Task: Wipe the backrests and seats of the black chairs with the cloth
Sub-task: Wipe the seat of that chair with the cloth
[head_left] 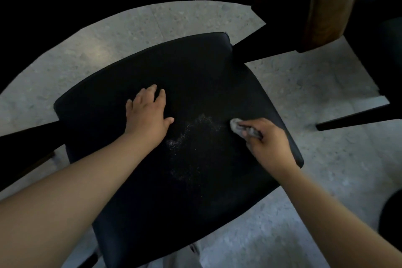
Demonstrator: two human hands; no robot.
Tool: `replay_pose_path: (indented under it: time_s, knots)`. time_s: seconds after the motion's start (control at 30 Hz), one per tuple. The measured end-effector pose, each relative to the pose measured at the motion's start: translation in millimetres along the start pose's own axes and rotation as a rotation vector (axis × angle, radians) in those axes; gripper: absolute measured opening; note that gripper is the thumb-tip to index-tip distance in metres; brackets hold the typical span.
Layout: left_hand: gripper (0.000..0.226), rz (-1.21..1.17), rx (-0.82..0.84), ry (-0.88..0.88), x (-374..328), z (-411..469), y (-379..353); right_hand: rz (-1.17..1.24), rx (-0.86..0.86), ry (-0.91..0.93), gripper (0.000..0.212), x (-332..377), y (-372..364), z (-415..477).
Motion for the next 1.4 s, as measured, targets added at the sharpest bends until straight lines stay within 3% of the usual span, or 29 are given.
replay_pose_path:
  time_s: [0.1,0.2,0.3,0.47,0.67,0.77,1.0,1.1,1.23,1.4]
  knots:
    - [0.063,-0.046,-0.077,-0.159,-24.1,-8.6,8.4,0.063,-0.152,-0.067,0.025,-3.8,23.6,6.4]
    - [0.064,-0.111,-0.015,-0.234,-43.2,-12.7,3.2,-0.010,-0.312,-0.197,0.029,-24.8,40.5,31.5]
    - [0.067,-0.087,0.044,-0.226,-44.0,-11.6,-7.3,-0.052,-0.304,-0.277,0.031,-30.5,22.3,29.1]
    - [0.069,-0.027,0.069,-0.210,-44.2,-11.2,-11.9,0.009,-0.094,-0.110,0.030,-3.5,-5.5,-21.5]
    - [0.070,0.015,0.066,-0.206,-45.2,-11.3,-13.6,0.048,-0.394,-0.321,0.027,-50.9,53.1,-3.0]
    - [0.070,0.029,0.062,-0.202,-45.6,-11.2,-14.9,0.008,-0.398,-0.405,0.029,-63.7,33.0,-5.6]
    - [0.072,0.054,0.062,-0.194,-46.4,-11.2,-16.8,0.143,-0.231,-0.162,0.028,-19.7,-0.4,-66.5]
    - [0.073,0.064,0.066,-0.182,-46.6,-11.4,-17.9,0.112,-0.353,-0.193,0.029,-41.5,27.6,-54.1]
    - [0.075,0.078,0.059,-0.191,-47.0,-11.4,-19.4,0.090,-0.473,-0.440,0.032,-92.1,42.9,-42.7]
    - [0.076,0.100,0.049,-0.185,-45.6,-11.1,-22.0,0.163,-0.526,-0.386,0.030,-53.7,2.2,-91.6]
Point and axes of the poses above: each hand's wrist, its own z-axis towards the middle knuckle, its own y-axis out of the back of the hand, x = y × z, the point moved 8 cm from there along z, towards the middle knuckle, and after that the axes turned 2 degrees about -y, right-handed, at the moved point
